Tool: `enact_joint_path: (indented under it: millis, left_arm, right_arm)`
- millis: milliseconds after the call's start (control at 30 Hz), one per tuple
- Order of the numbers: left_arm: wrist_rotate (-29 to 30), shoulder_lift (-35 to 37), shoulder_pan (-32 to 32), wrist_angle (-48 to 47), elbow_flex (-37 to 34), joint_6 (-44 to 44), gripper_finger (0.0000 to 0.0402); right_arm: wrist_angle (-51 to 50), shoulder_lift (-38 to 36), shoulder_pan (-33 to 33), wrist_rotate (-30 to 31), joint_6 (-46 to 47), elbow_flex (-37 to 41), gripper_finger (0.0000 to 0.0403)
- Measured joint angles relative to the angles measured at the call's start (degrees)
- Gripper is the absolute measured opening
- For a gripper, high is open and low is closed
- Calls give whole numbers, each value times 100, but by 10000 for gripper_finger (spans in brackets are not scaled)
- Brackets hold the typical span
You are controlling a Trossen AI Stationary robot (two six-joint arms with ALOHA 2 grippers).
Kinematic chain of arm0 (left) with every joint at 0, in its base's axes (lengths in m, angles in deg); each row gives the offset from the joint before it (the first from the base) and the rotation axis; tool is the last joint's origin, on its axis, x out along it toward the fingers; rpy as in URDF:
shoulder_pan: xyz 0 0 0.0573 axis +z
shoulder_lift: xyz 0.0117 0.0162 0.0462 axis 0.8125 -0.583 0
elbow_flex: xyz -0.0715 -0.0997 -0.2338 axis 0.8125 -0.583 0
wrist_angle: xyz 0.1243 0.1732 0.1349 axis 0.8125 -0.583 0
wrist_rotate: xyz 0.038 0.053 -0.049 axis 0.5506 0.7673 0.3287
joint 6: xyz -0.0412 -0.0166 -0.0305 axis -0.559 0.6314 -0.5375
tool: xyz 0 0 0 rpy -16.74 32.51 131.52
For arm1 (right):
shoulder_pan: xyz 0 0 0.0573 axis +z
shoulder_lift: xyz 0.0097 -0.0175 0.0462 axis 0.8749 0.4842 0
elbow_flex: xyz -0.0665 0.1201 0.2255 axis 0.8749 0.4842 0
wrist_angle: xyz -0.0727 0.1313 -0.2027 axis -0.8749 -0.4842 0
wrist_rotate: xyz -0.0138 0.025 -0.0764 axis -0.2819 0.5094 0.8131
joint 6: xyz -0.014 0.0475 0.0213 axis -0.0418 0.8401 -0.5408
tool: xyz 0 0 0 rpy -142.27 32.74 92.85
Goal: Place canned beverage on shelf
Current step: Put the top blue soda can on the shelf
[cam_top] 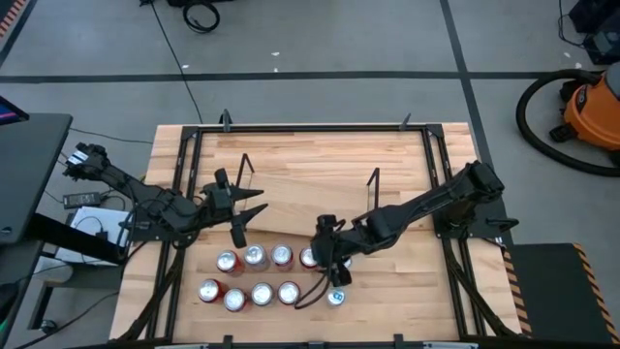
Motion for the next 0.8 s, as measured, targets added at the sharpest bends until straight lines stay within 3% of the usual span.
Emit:
enact_joint_path:
  millis: [233,600,800]
  left_arm:
    - [0,0,0,-11,0,0,172]
    - [0,0,2,-10,0,3,172]
    - [1,0,2,-9,0,8,172]
  right_arm:
    - [-1139,-83,220,-125,439,-44,393]
    - [-1767,-25,294,-42,1001,-155,394]
    - [-1633,-18,295,-144,1010,29,391]
